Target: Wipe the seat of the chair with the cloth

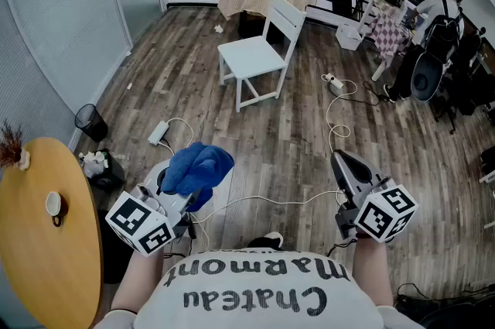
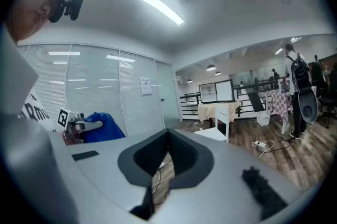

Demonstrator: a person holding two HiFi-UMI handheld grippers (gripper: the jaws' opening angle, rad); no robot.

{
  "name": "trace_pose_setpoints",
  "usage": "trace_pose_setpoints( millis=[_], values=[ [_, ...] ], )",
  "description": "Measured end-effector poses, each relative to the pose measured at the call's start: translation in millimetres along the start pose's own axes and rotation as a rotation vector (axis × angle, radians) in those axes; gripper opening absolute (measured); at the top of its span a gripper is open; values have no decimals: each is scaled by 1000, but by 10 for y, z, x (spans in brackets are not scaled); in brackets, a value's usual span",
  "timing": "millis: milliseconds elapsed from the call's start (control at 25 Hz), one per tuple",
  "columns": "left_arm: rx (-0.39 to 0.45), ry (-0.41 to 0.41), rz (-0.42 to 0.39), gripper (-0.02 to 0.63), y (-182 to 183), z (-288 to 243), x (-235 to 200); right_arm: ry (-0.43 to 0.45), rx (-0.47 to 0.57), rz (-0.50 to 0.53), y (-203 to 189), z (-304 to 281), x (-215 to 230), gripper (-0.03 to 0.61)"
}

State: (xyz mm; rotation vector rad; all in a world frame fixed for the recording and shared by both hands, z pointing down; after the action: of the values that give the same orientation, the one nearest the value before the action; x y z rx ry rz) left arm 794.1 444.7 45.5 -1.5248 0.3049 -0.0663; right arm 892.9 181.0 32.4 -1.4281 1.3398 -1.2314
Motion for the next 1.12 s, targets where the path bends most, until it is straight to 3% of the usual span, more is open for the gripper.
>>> trace_pose_setpoints(
  millis=[560, 840, 1120],
  values=[
    [-2, 19, 6, 84, 6, 103, -83, -8, -5, -39, -80, -74, -34, 15],
    [15, 103, 8, 84, 74, 387, -315, 25, -17, -58, -121, -326, -172, 15],
    [60, 225, 107, 86, 45, 573, -760, 78, -42, -70, -139, -837, -209, 15]
  ],
)
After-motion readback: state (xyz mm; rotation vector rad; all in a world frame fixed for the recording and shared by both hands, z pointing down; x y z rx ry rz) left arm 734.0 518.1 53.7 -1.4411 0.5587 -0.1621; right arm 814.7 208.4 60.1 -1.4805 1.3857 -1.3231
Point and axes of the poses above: the fingertips, and each gripper's own axes: z backward along the fingers, x to its right, y out of its top, the point moved 2 cm from there along z, backward along the fingers, and after that the axes turned 7 degrees about -y, right-handed, at the moved point
